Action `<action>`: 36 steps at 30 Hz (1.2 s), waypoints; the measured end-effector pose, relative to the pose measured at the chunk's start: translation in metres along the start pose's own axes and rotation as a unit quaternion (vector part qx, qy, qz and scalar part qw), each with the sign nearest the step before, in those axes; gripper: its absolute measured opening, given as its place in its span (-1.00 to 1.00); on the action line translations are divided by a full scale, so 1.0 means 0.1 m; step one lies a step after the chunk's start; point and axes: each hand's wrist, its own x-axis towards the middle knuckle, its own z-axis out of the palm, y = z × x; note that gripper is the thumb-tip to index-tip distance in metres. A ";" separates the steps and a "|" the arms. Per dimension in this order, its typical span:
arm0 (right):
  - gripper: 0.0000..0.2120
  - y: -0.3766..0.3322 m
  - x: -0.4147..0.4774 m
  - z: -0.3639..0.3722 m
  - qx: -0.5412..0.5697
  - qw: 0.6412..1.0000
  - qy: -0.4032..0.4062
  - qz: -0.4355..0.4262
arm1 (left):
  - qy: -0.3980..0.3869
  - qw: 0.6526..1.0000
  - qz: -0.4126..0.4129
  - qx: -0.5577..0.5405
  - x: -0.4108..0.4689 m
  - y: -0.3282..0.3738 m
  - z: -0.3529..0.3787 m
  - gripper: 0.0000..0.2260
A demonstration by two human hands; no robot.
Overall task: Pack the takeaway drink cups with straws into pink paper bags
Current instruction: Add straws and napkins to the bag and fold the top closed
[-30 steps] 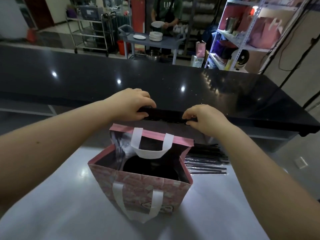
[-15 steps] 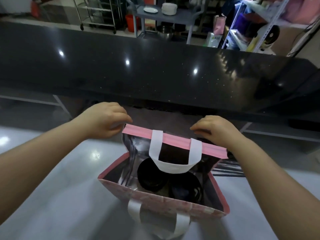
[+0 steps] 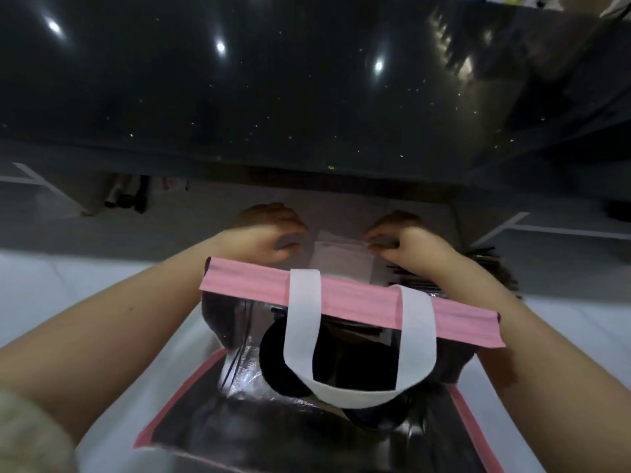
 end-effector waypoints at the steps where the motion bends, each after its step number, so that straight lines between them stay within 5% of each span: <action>1: -0.79 0.03 0.07 0.05 -0.002 1.000 -0.012 -0.005 | 0.000 1.000 -0.003 -0.008 0.05 -0.01 0.06 -0.70; 10: -0.70 0.08 0.23 0.44 -0.005 0.998 -0.038 0.041 | 0.021 0.995 0.007 -0.092 0.23 0.18 0.48 -0.57; 18: -0.76 -0.01 0.10 0.63 0.016 0.995 0.084 0.059 | 0.019 0.994 -0.012 -0.103 0.08 0.17 0.52 -0.46; 23: -0.61 0.06 0.29 0.64 -0.110 0.988 -0.015 0.106 | 0.009 0.990 -0.093 -0.106 0.22 0.04 0.47 -0.44; 30: -0.95 0.04 0.30 0.75 -0.032 0.992 0.031 0.116 | 0.033 0.989 -0.092 -0.110 0.25 0.11 0.55 -0.49; 33: -0.96 0.03 0.26 0.75 -0.030 0.995 0.028 0.090 | 0.041 0.989 -0.089 -0.112 0.26 0.13 0.54 -0.52; 36: -0.84 -0.02 0.20 0.63 0.120 0.988 0.048 0.085 | 0.052 0.989 -0.089 -0.106 0.24 0.13 0.48 -0.53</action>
